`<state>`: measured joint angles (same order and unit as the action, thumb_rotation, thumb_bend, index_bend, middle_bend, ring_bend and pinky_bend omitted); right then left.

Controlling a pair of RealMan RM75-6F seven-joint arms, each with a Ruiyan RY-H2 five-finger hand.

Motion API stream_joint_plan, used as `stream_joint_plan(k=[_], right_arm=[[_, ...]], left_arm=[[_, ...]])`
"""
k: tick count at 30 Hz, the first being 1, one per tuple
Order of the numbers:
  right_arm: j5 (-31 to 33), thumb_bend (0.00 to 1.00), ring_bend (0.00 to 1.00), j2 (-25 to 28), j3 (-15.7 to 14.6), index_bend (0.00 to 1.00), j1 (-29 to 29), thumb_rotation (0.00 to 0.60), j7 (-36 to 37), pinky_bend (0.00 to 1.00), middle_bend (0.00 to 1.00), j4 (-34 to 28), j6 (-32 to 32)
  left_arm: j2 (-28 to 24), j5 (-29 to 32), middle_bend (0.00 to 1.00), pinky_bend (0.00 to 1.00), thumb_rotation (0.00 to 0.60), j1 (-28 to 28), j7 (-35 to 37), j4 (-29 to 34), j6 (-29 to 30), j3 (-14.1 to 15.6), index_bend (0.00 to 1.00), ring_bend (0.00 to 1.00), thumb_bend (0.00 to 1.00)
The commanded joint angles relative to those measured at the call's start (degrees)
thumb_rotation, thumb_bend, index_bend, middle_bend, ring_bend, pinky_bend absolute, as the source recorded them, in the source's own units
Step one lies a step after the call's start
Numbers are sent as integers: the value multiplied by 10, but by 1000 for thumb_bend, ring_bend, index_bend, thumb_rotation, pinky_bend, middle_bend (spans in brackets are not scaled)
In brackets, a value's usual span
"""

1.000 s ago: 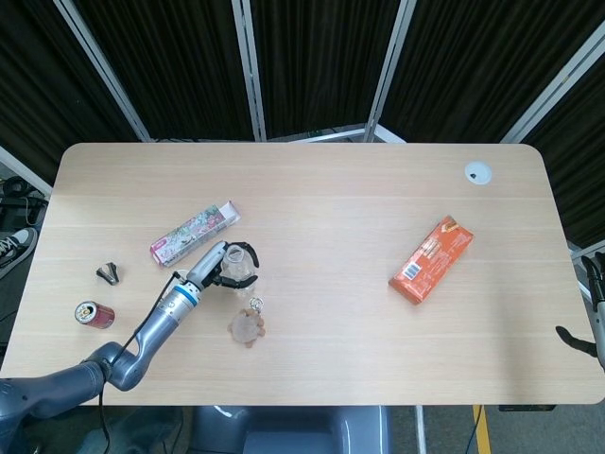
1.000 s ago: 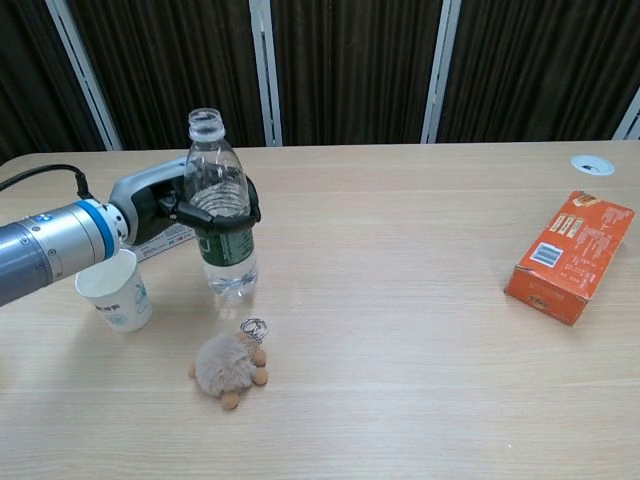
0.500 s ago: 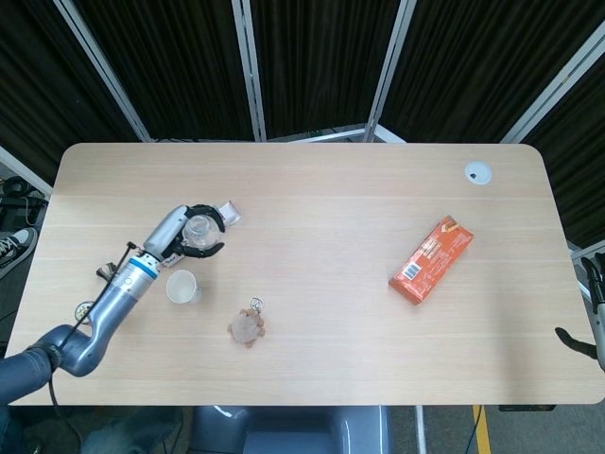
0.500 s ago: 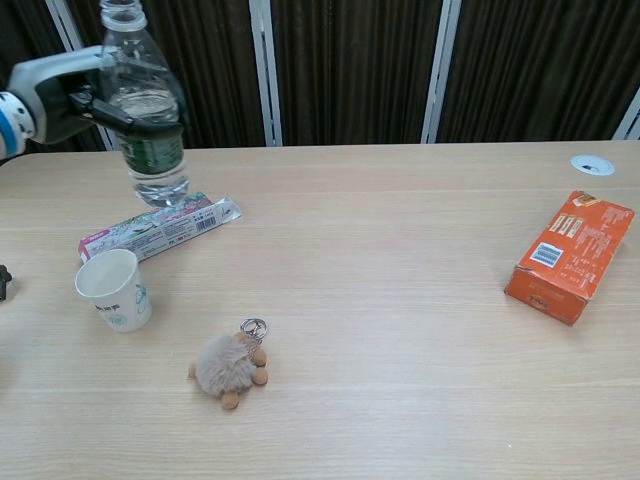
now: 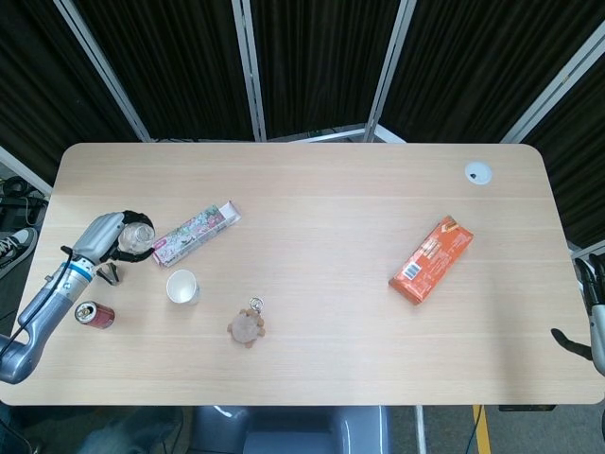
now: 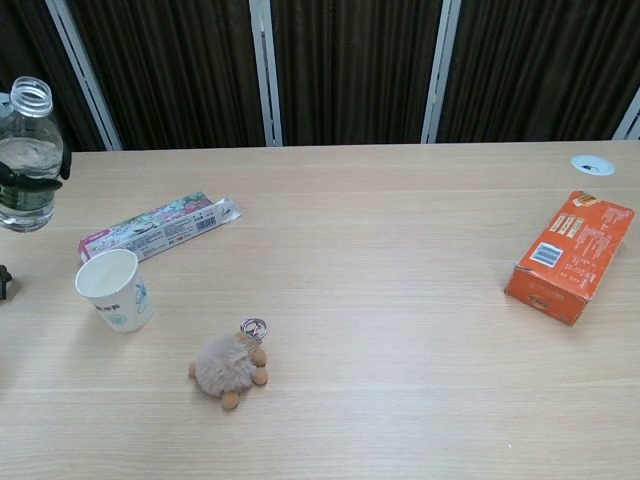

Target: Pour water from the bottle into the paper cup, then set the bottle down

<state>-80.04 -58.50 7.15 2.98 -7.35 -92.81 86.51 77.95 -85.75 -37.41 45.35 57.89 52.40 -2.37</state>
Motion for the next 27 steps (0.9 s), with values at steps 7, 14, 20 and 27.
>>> stream_joint_plan(k=[7, 14, 20, 27], right_arm=[[8, 0, 0, -5, 1, 0, 4, 600, -10, 0, 0, 3, -9], [15, 0, 0, -6, 3, 0, 4, 600, -10, 0, 0, 6, -11], [16, 0, 0, -6, 3, 0, 4, 600, -8, 0, 0, 7, -11], [15, 0, 0, -7, 1, 0, 2, 600, -13, 0, 0, 7, -9]], left_arm=[[72, -33, 498, 344, 600, 0, -28, -127, -3, 35, 616, 311, 500], [91, -52, 498, 344, 600, -16, -88, -135, 4, 43, 617, 311, 500], [98, -56, 498, 344, 600, -19, -134, -132, 9, 46, 617, 311, 499], [110, -59, 498, 344, 600, -21, -182, -148, 7, 51, 618, 311, 500]])
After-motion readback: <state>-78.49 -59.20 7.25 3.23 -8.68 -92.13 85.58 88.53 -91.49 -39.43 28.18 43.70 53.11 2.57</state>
